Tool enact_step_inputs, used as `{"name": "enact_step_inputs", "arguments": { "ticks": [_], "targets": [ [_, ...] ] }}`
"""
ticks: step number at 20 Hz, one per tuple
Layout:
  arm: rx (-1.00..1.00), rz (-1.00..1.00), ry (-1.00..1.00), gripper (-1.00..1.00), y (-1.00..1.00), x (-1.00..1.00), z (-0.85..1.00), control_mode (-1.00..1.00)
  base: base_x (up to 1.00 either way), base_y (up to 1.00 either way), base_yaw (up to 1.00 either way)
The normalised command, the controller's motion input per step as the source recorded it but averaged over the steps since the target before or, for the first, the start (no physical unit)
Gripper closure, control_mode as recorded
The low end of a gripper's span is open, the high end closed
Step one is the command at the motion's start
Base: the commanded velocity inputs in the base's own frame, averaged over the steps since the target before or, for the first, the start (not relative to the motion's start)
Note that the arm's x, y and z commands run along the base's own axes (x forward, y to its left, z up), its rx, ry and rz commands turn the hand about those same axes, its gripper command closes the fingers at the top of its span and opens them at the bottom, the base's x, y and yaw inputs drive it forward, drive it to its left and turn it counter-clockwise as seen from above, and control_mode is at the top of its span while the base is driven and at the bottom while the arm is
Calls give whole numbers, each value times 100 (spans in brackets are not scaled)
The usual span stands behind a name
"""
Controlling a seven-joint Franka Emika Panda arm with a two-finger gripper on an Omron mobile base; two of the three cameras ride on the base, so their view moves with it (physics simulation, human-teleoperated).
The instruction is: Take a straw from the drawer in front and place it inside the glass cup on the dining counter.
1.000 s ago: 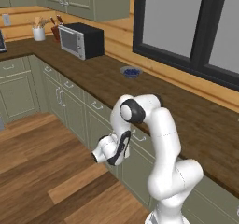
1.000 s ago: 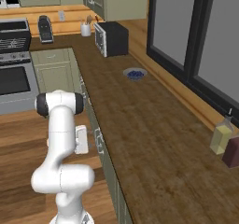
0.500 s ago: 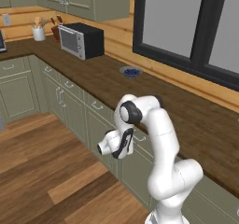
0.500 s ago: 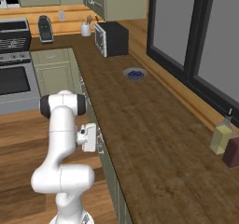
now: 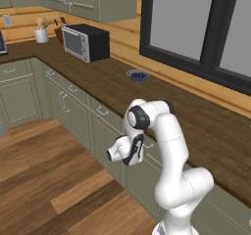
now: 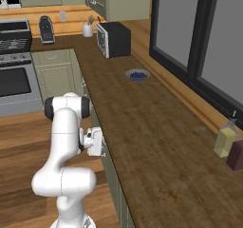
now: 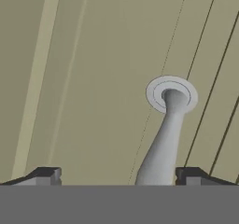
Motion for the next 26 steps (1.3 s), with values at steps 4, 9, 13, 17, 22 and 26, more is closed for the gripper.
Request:
{"name": "enact_step_inputs", "arguments": {
  "ticks": [4,9,13,17,22,26],
  "targets": [
    [7,0,0,100,-10,-4,-3,-100,0,0,0],
    [16,0,0,100,3,-46,0,-100,0,0,0],
    [20,0,0,100,32,-68,0,-100,0,0,0],
    [22,1,0,100,54,-82,0,-100,0,0,0],
    [22,2,0,100,71,-87,4,-100,0,0,0],
    [19,2,0,100,87,-90,7,-100,0,0,0]
  ]
}}
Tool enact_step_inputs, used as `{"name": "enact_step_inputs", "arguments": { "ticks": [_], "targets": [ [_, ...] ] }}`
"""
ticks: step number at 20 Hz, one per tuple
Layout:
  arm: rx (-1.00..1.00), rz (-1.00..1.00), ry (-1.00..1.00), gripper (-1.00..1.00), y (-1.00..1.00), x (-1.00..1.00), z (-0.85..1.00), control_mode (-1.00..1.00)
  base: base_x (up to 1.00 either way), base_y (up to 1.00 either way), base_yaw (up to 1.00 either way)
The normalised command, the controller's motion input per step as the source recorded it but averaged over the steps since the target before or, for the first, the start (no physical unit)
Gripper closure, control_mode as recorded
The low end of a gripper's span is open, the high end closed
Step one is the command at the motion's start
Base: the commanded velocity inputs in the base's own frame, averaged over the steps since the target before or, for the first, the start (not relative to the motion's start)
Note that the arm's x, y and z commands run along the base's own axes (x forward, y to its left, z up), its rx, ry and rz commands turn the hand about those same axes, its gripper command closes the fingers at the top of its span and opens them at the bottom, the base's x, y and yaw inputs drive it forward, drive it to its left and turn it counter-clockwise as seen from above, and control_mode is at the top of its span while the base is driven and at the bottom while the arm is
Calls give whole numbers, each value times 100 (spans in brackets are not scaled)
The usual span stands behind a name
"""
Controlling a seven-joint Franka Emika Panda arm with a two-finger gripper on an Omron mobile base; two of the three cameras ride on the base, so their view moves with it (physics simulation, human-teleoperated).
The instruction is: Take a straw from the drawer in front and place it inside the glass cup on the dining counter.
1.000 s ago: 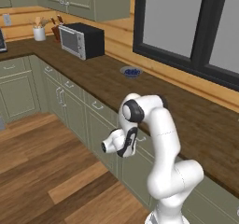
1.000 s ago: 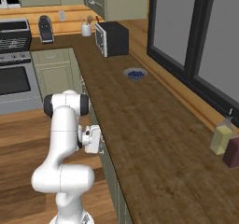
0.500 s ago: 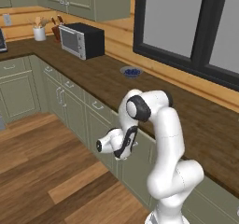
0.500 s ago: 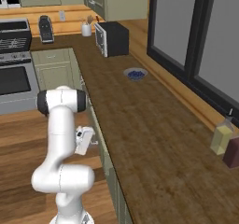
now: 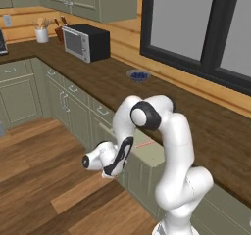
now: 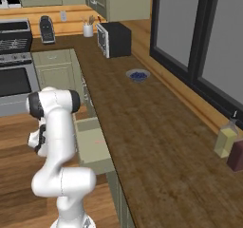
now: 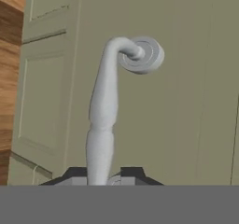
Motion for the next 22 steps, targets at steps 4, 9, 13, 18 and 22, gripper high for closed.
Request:
{"name": "enact_step_inputs", "arguments": {
  "ticks": [4,9,13,18,22],
  "targets": [
    [16,0,2,100,99,-89,8,-100,0,0,0],
    [16,0,7,-100,98,-74,15,-100,0,0,0],
    [20,0,2,-100,27,-68,64,-100,0,0,0],
    [30,-2,0,-100,-2,-56,100,-100,0,0,0],
    [27,-7,-1,-100,-3,-36,100,-100,0,0,0]
  ]
}}
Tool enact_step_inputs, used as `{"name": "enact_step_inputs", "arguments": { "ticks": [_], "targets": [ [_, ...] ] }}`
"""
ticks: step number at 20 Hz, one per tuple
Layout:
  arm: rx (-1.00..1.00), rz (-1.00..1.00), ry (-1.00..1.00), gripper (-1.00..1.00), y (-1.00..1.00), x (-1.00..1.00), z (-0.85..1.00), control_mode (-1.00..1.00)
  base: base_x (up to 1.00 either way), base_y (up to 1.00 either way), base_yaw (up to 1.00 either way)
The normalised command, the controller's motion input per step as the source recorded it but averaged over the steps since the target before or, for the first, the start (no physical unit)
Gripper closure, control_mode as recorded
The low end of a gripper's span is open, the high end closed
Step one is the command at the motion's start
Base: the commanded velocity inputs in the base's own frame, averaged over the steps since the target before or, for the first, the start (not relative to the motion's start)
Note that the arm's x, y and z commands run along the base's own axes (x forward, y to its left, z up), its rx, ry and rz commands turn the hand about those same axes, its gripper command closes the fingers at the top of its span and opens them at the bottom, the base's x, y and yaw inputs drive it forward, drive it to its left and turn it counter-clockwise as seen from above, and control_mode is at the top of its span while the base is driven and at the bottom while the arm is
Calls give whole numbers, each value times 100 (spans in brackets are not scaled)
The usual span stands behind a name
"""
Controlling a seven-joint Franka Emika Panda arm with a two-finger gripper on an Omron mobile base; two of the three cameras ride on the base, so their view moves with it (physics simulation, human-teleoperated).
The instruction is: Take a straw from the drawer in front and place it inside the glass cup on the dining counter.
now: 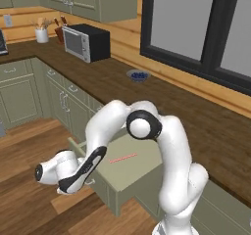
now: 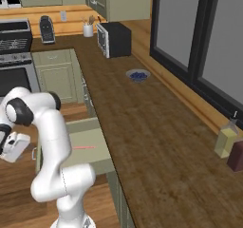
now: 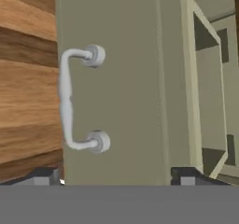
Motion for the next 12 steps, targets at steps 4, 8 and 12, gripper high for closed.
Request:
{"name": "enact_step_inputs", "arguments": {
  "ticks": [4,8,12],
  "targets": [
    [26,-11,-2,-100,-8,-31,100,-100,0,0,0],
    [26,-7,0,-100,-26,-9,100,-100,0,0,0],
    [27,-5,4,-100,-76,1,98,-100,0,0,0]
  ]
}}
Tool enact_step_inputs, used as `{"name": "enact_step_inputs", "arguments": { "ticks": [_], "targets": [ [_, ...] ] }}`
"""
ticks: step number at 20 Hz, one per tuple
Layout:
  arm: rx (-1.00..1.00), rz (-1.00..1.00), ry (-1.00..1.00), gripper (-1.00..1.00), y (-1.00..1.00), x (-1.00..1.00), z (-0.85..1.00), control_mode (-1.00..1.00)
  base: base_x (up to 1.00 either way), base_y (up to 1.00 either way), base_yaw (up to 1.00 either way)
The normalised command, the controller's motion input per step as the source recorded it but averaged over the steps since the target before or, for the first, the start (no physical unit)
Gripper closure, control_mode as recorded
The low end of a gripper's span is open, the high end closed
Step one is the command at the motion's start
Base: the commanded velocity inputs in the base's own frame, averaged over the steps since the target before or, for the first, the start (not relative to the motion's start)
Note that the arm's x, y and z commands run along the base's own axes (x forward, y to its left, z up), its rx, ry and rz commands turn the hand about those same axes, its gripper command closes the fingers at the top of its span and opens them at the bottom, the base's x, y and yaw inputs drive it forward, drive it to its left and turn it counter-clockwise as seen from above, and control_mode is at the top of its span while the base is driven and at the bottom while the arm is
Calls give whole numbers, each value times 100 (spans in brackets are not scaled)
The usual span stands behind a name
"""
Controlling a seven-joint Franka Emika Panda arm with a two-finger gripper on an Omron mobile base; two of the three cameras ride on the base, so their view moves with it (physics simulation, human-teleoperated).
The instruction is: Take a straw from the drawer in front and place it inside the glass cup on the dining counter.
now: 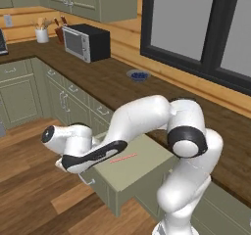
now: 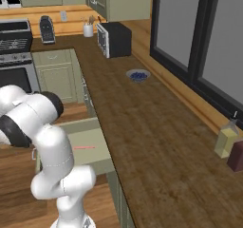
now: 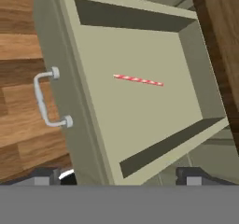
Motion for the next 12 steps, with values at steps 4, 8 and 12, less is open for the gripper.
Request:
{"name": "enact_step_inputs", "arguments": {
  "ticks": [4,8,12],
  "targets": [
    [21,-2,13,-100,-92,26,59,-100,0,0,0],
    [11,0,23,-100,-73,54,10,-100,0,0,0],
    [0,0,27,-100,-44,59,-27,-100,0,0,0]
  ]
}}
